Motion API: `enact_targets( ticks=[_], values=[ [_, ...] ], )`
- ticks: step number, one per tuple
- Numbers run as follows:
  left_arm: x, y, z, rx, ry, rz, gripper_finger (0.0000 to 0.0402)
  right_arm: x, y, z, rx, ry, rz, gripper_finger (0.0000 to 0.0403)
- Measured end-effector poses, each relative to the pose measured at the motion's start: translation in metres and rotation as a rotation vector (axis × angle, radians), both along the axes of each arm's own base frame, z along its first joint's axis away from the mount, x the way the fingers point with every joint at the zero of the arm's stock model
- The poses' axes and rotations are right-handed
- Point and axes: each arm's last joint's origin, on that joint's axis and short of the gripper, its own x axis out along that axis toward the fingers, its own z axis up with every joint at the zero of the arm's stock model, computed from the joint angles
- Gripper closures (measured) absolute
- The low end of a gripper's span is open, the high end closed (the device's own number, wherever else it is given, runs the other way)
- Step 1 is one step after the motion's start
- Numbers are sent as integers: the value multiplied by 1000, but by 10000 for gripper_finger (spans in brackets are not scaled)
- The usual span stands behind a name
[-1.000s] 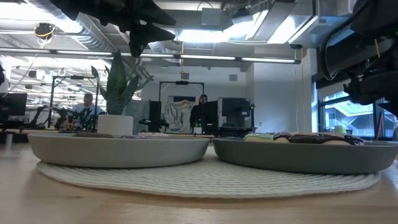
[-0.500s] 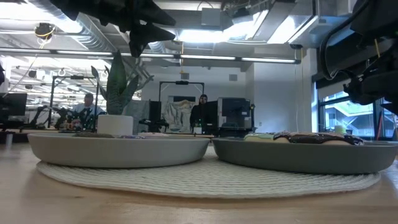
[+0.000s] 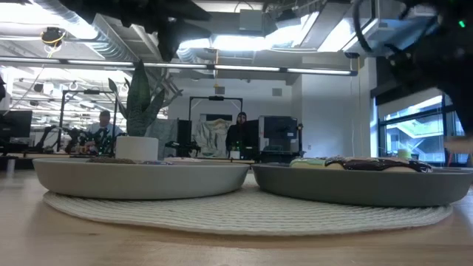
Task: Pick & Place donuts
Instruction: Put the small brown donut on the light gray plate
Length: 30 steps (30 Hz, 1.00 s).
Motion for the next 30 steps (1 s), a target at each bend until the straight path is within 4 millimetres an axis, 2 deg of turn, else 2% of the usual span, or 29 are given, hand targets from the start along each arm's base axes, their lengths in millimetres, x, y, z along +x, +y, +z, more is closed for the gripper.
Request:
enact_targets(
  ticks=[4,10,14,19,25,30],
  values=[
    [4,-2,5,-33,17,-12,264,14,-10,39,-94,-51,-7,354],
    [15,-9,11,88,172,-8,284,45,-32,103,-308,-345,28,354],
    [25,-10,17,91,240,46,296,61,-46,130,-393,-508,92,354],
    [38,-10,27,36,173,67,300,85,-63,138,-494,-676,156,354],
    [46,-10,35,26,52,82,299,114,-78,131,-583,-746,183,354],
    [47,-8,35,45,43,156,302,131,-81,127,-623,-804,203,354]
  ],
)
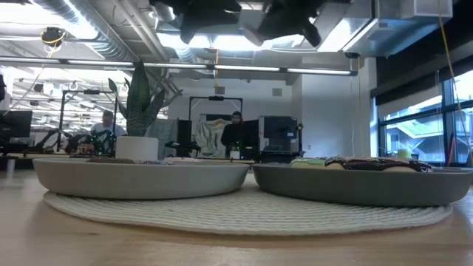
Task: Pick & Place donuts
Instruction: Put the small brown donut on the light gray plate
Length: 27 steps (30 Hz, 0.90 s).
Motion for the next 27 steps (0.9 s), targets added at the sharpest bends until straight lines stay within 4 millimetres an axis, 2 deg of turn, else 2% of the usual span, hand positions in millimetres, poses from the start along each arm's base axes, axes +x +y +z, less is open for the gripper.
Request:
enact_targets(
  ticks=[10,24,27],
  values=[
    [-1,4,0,-10,-4,124,304,6,1,3,-16,-56,13,354],
    [-1,4,2,-18,-35,144,303,8,1,6,-17,-92,14,354],
    [-1,5,2,-33,-42,168,293,8,0,6,-18,-93,13,354]
  ],
)
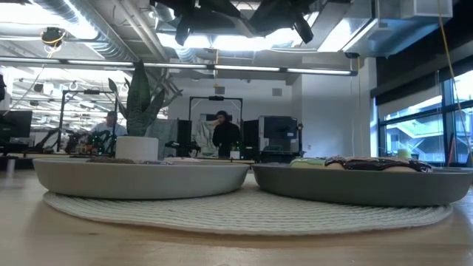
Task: Pick & Place donuts
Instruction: Put the small brown donut on the light gray plate
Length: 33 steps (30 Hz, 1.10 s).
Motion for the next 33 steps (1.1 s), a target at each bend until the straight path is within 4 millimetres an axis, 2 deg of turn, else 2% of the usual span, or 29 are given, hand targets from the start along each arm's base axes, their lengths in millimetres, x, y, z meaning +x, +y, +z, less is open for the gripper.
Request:
enact_targets(
  ticks=[13,23,33],
  values=[
    [0,1,0,-21,-10,35,213,0,-1,0,-29,3,-24,354],
    [0,1,0,-24,-9,21,201,0,-2,1,-52,2,-57,354],
    [-1,3,1,-4,-15,102,201,3,-2,3,-51,-39,-61,354]
  ],
)
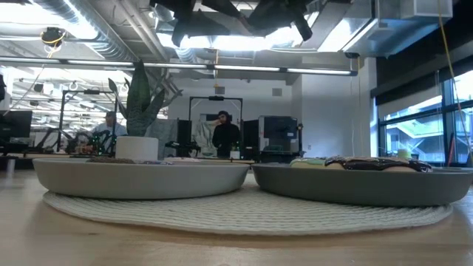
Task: Pick & Place donuts
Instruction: Put the small brown donut on the light gray plate
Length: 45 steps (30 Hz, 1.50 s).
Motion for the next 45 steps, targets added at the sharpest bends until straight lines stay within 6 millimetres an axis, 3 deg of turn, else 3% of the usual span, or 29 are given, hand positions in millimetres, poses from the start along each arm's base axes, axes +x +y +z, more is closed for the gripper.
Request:
enact_targets(
  ticks=[26,45],
  values=[
    [0,0,2,-38,-34,3,207,7,0,-4,2,-21,4,354],
    [0,1,2,-34,-34,21,351,8,2,-4,-21,-2,67,353]
  ],
)
